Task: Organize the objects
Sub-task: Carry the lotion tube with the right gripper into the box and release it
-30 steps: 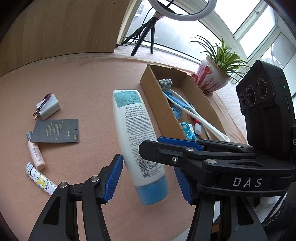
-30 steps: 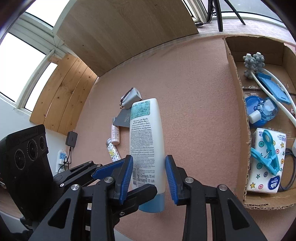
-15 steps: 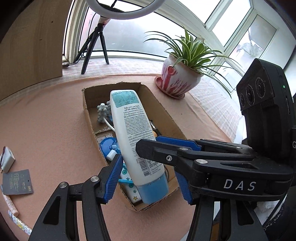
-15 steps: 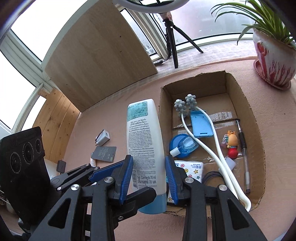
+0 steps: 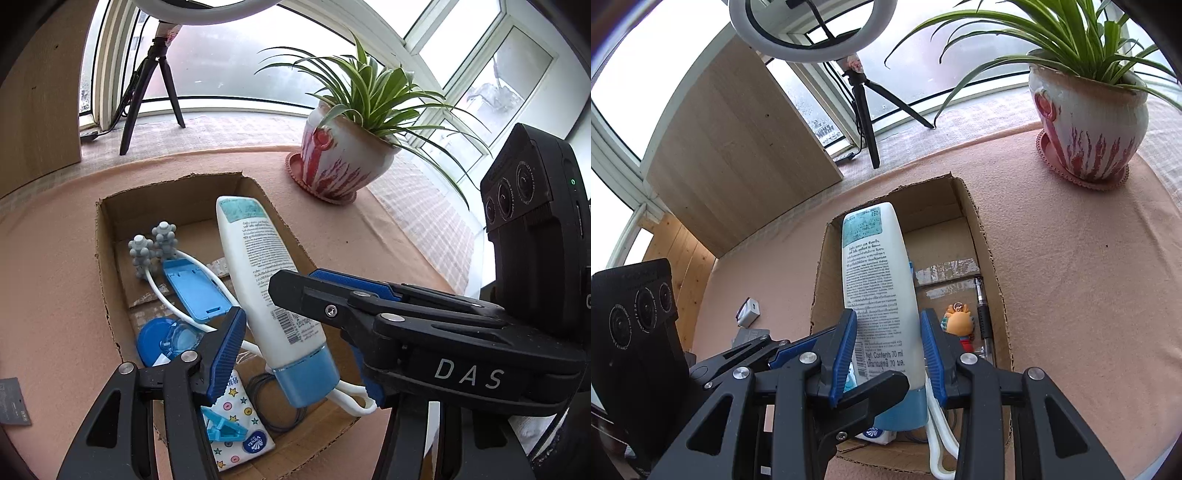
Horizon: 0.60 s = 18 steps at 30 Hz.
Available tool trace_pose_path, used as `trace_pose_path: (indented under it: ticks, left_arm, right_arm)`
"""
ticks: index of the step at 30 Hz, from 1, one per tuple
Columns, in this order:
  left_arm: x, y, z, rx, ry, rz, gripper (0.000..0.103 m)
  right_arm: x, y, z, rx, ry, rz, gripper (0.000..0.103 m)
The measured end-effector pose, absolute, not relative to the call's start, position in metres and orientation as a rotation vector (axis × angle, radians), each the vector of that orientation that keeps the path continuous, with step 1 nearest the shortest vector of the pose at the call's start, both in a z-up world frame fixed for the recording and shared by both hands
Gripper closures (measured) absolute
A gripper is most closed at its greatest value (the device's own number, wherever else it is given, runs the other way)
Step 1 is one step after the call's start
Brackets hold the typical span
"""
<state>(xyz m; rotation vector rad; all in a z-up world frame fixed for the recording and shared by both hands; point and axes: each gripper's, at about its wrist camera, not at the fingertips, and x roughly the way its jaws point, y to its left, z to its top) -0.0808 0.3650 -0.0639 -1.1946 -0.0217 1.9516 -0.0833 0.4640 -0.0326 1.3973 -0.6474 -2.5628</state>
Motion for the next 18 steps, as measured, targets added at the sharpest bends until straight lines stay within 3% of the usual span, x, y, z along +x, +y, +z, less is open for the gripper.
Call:
trace_pose_path:
  ticks: [3, 5, 7, 18]
  left_arm:
    - [-0.080, 0.365, -0.063, -1.192, -0.003, 1.973, 0.030]
    - [-0.080, 0.362, -0.061, -1.187, 0.000, 1.985, 0.029]
    - [-0.081, 0.355, -0.060, -1.192, 0.005, 2.000, 0.029]
    - [-0.080, 0.287, -0.051, -1.207, -0.021, 2.095, 0.023]
  right_arm:
    - [-0.084, 0.470, -0.034, 1.387, -0.673, -2.584, 0.069]
    - [-0.085, 0.469, -0.033, 1.391, -0.650, -2.610, 0.056]
    - [-0.083, 0.469, -0.031, 1.385, -0.630, -2.639, 0.051]
    - [-0.068, 0.455, -0.021, 1.355, -0.587, -2.685, 0.048]
